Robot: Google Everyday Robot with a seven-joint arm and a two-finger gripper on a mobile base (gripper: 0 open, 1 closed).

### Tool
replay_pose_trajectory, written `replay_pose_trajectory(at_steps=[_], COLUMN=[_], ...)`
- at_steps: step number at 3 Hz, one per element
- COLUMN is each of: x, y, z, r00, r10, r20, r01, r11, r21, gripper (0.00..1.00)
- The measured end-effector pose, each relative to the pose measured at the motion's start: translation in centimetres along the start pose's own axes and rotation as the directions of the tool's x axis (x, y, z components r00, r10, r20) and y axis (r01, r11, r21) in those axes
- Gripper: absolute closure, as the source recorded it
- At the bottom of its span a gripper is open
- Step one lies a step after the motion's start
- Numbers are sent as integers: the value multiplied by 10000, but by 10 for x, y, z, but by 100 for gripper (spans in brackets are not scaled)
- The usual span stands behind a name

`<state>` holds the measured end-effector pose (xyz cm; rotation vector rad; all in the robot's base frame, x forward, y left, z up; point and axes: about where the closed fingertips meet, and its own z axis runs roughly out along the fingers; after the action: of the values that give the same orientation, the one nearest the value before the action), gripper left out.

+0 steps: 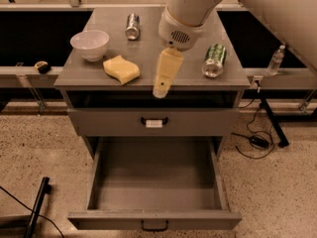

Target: Place sponge into middle drawer

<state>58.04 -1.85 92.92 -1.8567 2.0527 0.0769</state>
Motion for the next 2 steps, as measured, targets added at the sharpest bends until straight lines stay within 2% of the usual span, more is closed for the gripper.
replay_pose_trajectory(at_steps=[1,2], x=[-28,-40], y=[-20,-41], z=[17,43], r00=[9963,9889], r10=[28,529], r20=[863,1390], r01=[-46,-581], r11=[9998,9977], r21=[215,337], gripper=[0,0])
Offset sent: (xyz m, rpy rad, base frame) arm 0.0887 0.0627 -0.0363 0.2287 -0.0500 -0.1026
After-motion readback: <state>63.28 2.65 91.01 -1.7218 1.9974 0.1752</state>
